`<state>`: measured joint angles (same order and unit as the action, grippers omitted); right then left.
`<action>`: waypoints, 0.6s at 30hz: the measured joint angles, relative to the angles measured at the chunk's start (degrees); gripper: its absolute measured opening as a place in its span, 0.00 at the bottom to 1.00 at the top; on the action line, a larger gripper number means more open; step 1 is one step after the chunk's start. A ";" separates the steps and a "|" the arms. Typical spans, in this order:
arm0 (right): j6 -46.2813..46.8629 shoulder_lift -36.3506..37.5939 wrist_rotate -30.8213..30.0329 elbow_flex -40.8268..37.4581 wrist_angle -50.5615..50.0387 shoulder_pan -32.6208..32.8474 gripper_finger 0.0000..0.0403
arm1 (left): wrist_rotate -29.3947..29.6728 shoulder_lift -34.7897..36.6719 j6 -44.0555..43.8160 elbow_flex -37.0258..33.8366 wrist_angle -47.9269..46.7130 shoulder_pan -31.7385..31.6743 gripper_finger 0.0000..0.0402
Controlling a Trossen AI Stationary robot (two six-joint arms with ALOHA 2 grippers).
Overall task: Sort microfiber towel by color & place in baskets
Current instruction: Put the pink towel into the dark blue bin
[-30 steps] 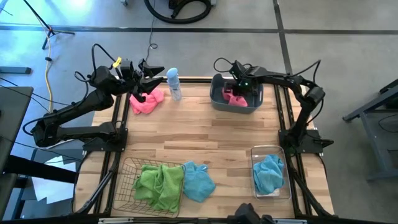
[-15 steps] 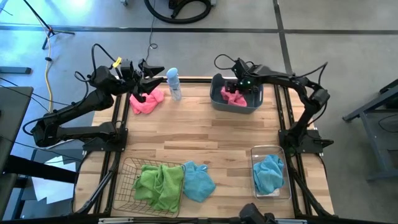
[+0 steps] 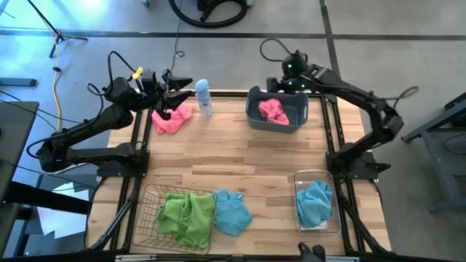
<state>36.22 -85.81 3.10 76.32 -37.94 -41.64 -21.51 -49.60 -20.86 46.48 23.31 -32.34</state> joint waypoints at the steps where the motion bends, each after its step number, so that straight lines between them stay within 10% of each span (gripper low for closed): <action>1: -1.00 1.33 -0.46 0.48 1.01 1.11 0.63 | 0.00 0.00 0.00 0.00 0.00 0.00 0.61; 18: -11.53 13.61 -22.45 0.71 -4.09 26.74 0.63 | -0.68 0.02 -0.77 0.02 -6.36 0.00 0.61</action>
<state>24.69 -72.20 -19.35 77.03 -42.04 -14.91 -22.19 -49.59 -21.63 46.50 16.95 -32.34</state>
